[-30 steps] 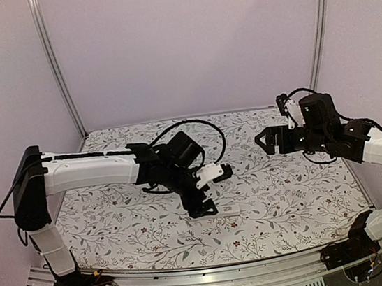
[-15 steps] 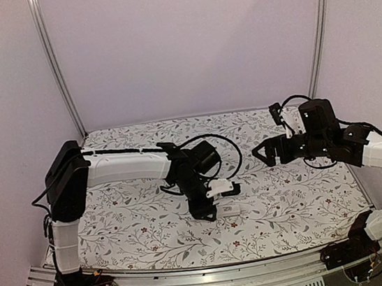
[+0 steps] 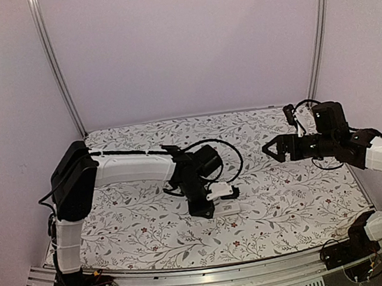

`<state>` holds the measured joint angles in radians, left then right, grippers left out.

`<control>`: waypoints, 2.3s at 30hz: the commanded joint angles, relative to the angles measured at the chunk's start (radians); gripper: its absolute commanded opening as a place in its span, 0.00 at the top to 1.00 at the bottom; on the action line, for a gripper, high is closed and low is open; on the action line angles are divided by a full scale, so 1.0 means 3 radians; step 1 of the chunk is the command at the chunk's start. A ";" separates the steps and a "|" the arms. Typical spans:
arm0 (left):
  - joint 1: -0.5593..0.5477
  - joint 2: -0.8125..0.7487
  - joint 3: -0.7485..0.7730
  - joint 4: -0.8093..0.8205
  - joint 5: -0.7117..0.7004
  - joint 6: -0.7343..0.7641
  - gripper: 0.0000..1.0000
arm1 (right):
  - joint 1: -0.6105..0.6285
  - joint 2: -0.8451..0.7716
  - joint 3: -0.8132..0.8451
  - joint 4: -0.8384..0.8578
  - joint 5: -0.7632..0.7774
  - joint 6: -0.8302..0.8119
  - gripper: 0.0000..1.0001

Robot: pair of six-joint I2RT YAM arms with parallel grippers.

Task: Load the batteries into the remote control
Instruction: Pick up the remote control from the center of the board, then pass from the left arm to the right

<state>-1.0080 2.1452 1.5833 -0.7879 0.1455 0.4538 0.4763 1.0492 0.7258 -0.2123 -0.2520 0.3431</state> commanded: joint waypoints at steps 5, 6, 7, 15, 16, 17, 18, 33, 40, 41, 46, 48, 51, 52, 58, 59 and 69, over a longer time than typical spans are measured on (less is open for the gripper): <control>-0.0027 -0.0011 -0.0082 0.0103 -0.0076 0.0068 0.76 | -0.0110 0.0039 -0.0098 0.0213 -0.0207 0.0159 0.01; -0.0025 -0.0016 -0.0083 0.0102 -0.0068 0.0064 0.76 | -0.0123 0.0044 -0.0098 0.0219 -0.0228 0.0162 0.01; -0.0025 -0.0014 -0.0083 0.0101 -0.0058 0.0063 0.76 | -0.0133 0.0043 -0.0100 0.0233 -0.0237 0.0169 0.01; 0.0102 -0.0416 -0.0113 0.0388 0.0459 -0.0244 0.83 | -0.0166 0.0017 -0.0102 0.0312 -0.0306 0.0117 0.01; 0.0152 -0.0526 -0.0113 0.0457 0.0634 -0.0321 0.83 | -0.0166 0.0012 -0.0100 0.0356 -0.0369 0.0101 0.01; 0.0200 -0.0622 -0.0124 0.0536 0.0793 -0.0391 0.84 | -0.0167 -0.0006 -0.0095 0.0417 -0.0458 0.0075 0.01; 0.0246 -0.0727 -0.0139 0.0629 0.0946 -0.0453 0.84 | -0.0168 -0.0021 -0.0077 0.0480 -0.0555 0.0058 0.01; 0.0619 -0.1485 -0.0536 0.2250 0.2455 -0.1544 0.83 | 0.0194 0.0017 0.0487 0.1225 -0.1708 -0.0124 0.05; 0.0625 -0.1557 -0.0745 0.2813 0.2671 -0.1889 0.84 | 0.0439 0.0283 0.0742 0.1245 -0.1805 -0.0225 0.15; 0.0625 -0.1564 -0.0762 0.2840 0.2681 -0.1913 0.83 | 0.0457 0.0333 0.0772 0.1245 -0.1821 -0.0224 0.17; 0.0629 -0.1582 -0.0838 0.2882 0.2689 -0.1928 0.84 | 0.0599 0.0499 0.0913 0.1245 -0.1871 -0.0223 0.34; 0.0634 -0.1585 -0.0870 0.2910 0.2675 -0.1934 0.84 | 0.0626 0.0577 0.0950 0.1245 -0.1920 -0.0215 0.44; 0.0647 -0.1605 -0.0914 0.2971 0.2667 -0.1962 0.84 | 0.0643 0.0620 0.0975 0.1239 -0.1922 -0.0195 0.53; 0.0652 -0.1611 -0.0929 0.3003 0.2669 -0.1973 0.84 | 0.0645 0.0637 0.0980 0.1239 -0.1917 -0.0182 0.55; 0.0675 -0.1637 -0.0996 0.3124 0.2657 -0.2032 0.84 | 0.0642 0.0717 0.1010 0.1245 -0.1944 -0.0128 0.62; 0.0683 -0.1643 -0.1009 0.3163 0.2657 -0.2047 0.84 | 0.0646 0.0736 0.1019 0.1247 -0.1949 -0.0127 0.63; 0.0771 -0.1716 -0.1103 0.3183 0.2468 -0.2116 0.59 | 0.0642 0.0822 0.1171 0.1057 -0.1769 -0.0070 0.98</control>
<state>-0.8127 1.6783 1.2766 0.1249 0.9375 -0.1883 0.6613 1.2827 1.0267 0.1566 -0.8143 0.2874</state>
